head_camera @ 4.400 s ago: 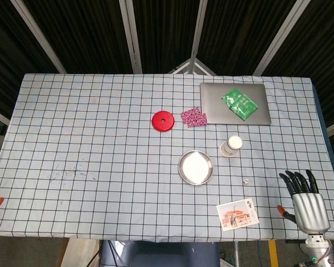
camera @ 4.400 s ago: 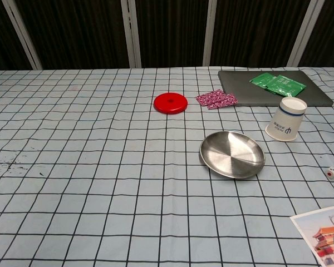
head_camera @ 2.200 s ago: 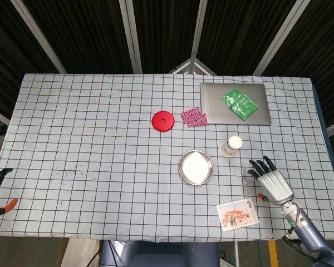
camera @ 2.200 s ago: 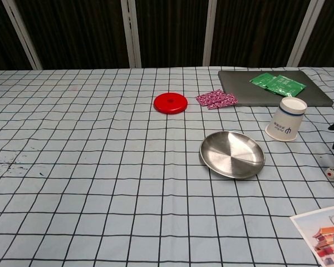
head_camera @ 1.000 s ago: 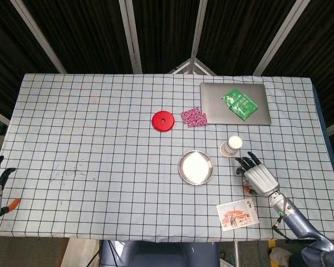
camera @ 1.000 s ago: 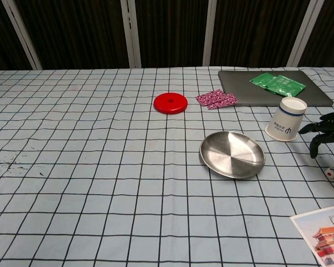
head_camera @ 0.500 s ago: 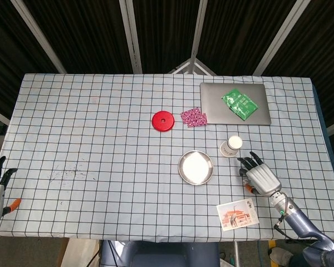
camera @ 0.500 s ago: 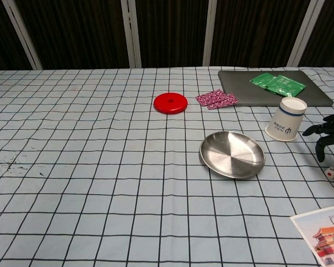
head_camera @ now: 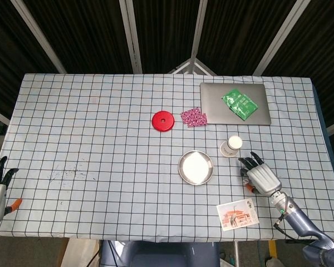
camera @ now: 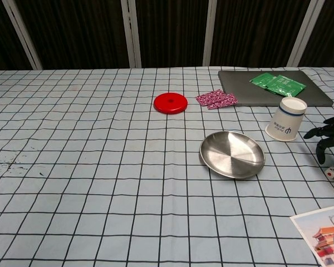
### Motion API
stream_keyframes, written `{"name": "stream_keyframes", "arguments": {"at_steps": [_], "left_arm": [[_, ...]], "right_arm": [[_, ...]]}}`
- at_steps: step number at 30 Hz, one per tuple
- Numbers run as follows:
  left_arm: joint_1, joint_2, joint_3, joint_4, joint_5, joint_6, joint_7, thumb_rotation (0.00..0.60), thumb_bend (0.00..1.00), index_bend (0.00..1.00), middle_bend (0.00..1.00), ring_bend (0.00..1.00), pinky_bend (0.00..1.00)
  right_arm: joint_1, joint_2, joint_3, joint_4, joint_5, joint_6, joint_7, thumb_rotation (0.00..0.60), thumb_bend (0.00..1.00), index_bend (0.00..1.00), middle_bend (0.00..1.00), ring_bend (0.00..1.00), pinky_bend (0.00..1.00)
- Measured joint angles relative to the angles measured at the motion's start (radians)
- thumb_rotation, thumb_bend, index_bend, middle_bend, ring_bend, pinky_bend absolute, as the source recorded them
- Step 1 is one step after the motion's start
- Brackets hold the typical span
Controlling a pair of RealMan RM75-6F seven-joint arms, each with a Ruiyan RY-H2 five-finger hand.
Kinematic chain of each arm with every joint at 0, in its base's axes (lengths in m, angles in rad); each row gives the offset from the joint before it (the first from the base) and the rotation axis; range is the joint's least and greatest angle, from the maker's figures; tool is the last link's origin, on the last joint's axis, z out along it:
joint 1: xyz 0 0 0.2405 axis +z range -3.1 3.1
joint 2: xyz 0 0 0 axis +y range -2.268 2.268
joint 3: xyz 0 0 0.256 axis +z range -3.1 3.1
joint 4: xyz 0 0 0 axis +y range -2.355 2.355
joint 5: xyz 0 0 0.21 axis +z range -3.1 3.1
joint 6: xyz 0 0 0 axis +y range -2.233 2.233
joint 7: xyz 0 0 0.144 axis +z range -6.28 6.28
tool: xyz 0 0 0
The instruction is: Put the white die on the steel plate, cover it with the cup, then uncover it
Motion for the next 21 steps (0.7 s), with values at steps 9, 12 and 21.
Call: {"name": "stream_keyframes", "arguments": {"at_steps": [9,12,21], "left_arm": [[0.000,-0.003,-0.001,0.000,-0.003,0.002,0.006,0.600,0.23,0.23,0.00,0.00,0.13],[-0.001,-0.004,-0.001,0.001,-0.004,0.001,0.008,0.600,0.23,0.23,0.00,0.00,0.13],[-0.003,-0.010,-0.001,0.002,-0.008,-0.001,0.021,0.600,0.23,0.23,0.00,0.00,0.13]], "right_arm": [[0.004,-0.014,-0.003,0.024,0.004,-0.004,0.014,0.600,0.33,0.52,0.18,0.18,0.01],[0.005,-0.017,-0.007,0.030,0.004,-0.006,0.018,0.600,0.33,0.52,0.18,0.18,0.02],[0.005,-0.022,-0.011,0.049,0.008,-0.008,0.029,0.600,0.35,0.53,0.18,0.18,0.02]]}}
